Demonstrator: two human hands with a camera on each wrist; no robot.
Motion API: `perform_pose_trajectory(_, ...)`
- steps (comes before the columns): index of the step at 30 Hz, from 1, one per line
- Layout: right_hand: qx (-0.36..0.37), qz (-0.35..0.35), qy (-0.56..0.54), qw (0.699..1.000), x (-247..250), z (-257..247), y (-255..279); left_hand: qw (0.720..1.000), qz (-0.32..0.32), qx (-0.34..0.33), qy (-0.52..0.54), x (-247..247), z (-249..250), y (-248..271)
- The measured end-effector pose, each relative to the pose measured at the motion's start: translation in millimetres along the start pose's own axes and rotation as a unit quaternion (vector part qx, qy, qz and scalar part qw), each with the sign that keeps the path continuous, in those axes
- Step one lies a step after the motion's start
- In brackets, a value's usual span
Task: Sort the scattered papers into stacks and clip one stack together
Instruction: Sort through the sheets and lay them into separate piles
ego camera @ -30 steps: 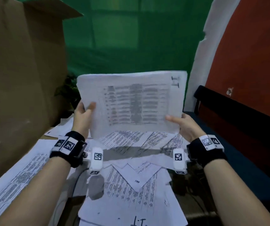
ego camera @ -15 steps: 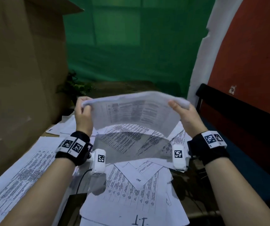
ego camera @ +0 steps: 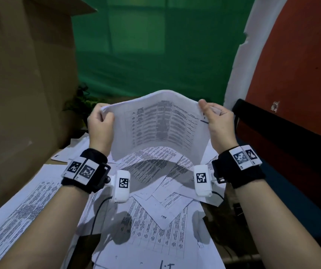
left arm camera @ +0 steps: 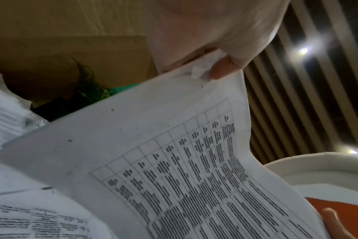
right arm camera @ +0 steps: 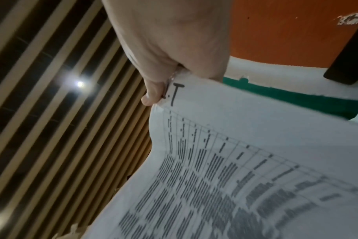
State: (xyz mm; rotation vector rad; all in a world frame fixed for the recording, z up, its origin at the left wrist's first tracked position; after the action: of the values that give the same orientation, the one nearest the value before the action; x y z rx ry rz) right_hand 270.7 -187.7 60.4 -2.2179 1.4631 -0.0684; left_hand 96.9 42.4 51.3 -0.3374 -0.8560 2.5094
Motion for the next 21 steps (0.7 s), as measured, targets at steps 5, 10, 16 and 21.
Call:
perform_pose_trajectory(5, -0.140, -0.057, 0.114, 0.982, 26.4, 43.5, 14.2, 0.985, -0.018, 0.168, -0.021, 13.3, -44.8, 28.1)
perform_pose_trajectory(10, -0.198, -0.038, 0.094, 0.975, 39.7, 74.0, 23.9, 0.975, -0.119, 0.187, -0.029, 17.8, -60.1, 38.8)
perform_pose_trajectory(16, -0.340, 0.058, 0.049, 0.937, 16.3, 77.0, 37.4, 0.987, 0.023, 0.146, 0.070, 20.8, -34.5, 19.6)
perform_pose_trajectory(21, -0.375, -0.135, -0.125, 0.908, -62.3, 62.4, 69.9, 0.962, 0.080, 0.219, 0.143, 14.9, -35.3, 39.1)
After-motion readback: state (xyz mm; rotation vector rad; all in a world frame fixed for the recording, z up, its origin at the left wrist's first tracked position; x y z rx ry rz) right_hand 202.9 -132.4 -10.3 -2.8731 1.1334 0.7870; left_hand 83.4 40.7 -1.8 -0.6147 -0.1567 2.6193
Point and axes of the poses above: each hand's wrist, its own y-axis away from the middle knuckle, its own x-axis out of the back of the hand, z = x × y, the point moved 2 cm from there along -y, towards the middle knuckle, and after that the axes turned 4 degrees about -x, right-handed, at the moved point
